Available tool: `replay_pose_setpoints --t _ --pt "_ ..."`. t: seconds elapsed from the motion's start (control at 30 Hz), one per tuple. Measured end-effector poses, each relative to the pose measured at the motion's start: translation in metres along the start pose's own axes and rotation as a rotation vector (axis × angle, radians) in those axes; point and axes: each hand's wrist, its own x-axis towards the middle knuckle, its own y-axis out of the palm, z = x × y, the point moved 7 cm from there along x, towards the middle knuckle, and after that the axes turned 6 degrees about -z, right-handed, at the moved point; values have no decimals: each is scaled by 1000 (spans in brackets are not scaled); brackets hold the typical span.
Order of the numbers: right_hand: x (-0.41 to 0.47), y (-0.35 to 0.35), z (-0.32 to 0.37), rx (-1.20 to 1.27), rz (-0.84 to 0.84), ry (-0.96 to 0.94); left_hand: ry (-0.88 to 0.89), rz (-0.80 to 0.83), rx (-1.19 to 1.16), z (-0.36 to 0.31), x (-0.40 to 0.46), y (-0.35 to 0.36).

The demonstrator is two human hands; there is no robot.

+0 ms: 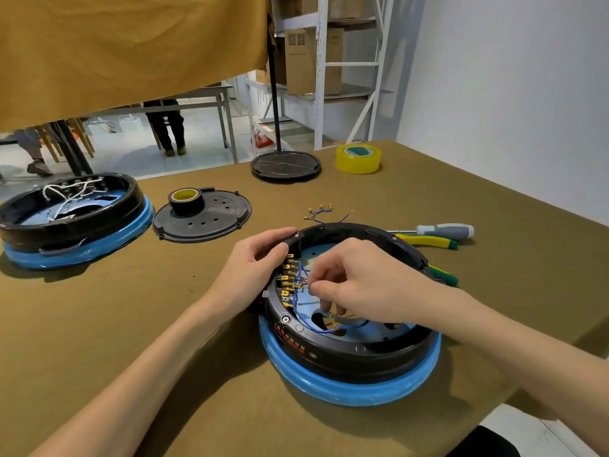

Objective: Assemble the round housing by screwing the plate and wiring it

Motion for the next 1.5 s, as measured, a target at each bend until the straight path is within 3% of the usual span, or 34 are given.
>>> replay_pose_setpoints --t 0.23,0.37,0.6,0.87,1.5 --pt "-1 8 -7 340 176 243 1 2 -2 2 2 1" --pt "7 4 -14 320 109 282 -22 7 -8 5 2 2" --pt "5 3 -12 53 -14 93 -19 6 -14 6 3 2" --pt "-1 9 1 3 -77 -121 -11 3 -21 7 5 1" --pt "-2 18 2 -138 -31 -189 14 -19 -34 5 3 2"
